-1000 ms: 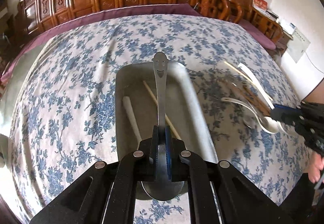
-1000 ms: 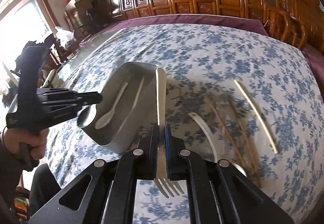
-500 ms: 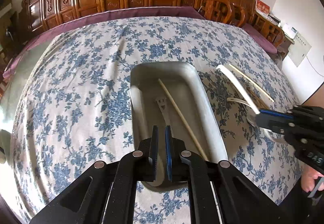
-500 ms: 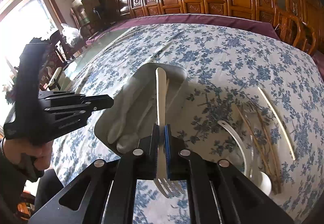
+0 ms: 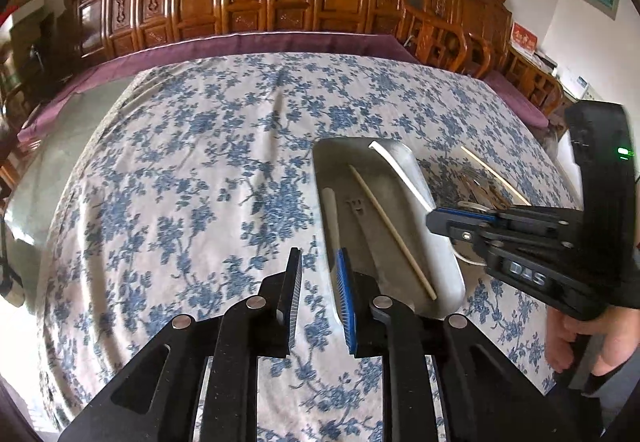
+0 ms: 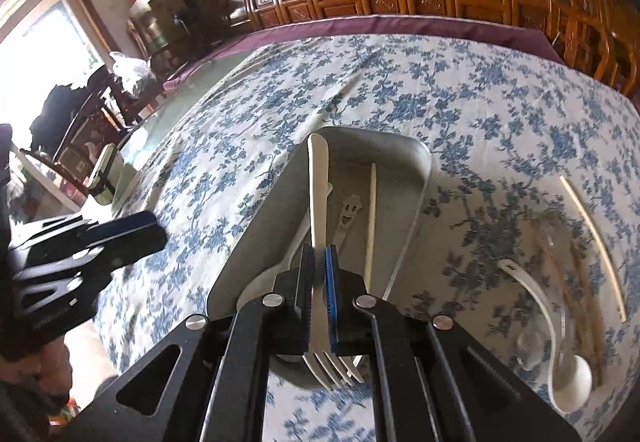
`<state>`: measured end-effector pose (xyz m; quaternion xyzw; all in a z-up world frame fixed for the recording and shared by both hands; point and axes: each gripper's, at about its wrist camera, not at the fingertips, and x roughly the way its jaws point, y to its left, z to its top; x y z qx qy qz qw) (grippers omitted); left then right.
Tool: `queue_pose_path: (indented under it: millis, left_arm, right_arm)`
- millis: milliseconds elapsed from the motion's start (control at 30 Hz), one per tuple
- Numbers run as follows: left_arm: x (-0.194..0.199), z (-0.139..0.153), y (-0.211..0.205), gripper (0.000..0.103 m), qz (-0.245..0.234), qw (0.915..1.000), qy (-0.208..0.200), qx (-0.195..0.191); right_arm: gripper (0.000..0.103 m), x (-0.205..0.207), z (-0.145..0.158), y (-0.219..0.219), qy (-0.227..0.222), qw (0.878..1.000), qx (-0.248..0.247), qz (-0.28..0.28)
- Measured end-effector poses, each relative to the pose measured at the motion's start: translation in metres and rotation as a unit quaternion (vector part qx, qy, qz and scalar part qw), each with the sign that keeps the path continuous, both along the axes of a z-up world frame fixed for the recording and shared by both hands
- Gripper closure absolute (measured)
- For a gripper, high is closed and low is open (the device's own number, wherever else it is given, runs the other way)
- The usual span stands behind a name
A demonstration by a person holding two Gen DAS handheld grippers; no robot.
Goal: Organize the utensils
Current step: 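Lower the steel spoon into the tray with the left tool while the right tool drops the fork there, then return the left tool to the pile and grasp another white plastic spoon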
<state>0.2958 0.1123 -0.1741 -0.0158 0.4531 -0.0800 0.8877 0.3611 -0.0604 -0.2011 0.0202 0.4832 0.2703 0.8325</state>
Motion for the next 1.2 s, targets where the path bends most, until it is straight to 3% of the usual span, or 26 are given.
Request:
queue_pose_path:
  millis: [100,467,633,733,933,1033,1200]
  left_arm:
    - [-0.003,0.001,0.007,0.08,0.004,1.0,-0.003,0.002]
    - [-0.013,0.006,0.007,0.077,0.003,1.0,-0.007,0.003]
    - [-0.023,0.011,-0.011,0.059,-0.008,0.9998,-0.018,0.004]
    - [-0.03,0.008,-0.025,0.057,-0.018,0.9997,-0.015,0.0]
    - [-0.04,0.009,-0.056,0.033,-0.033,0.9991,-0.024,-0.007]
    - [-0.041,0.01,-0.071,0.027,-0.037,0.9988,-0.03,-0.011]
    - [-0.043,0.011,-0.099,0.019,-0.044,0.9981,-0.043,-0.004]
  right_arm:
    - [0.094,0.004,-0.007,0.011,0.006,1.0,-0.004,-0.001]
    - [0.094,-0.013,0.009,0.004,-0.022,0.999,0.003,0.024]
    - [0.094,-0.041,0.023,-0.03,-0.052,0.998,-0.005,0.028]
    - [0.094,-0.06,0.024,-0.061,-0.058,0.998,-0.014,0.024]
    - [0.094,-0.085,0.018,-0.128,-0.07,0.996,-0.05,-0.009]
    - [0.087,-0.09,0.01,-0.158,-0.072,0.995,-0.06,-0.032]
    - [0.085,-0.088,-0.001,-0.193,-0.073,0.994,-0.062,-0.057]
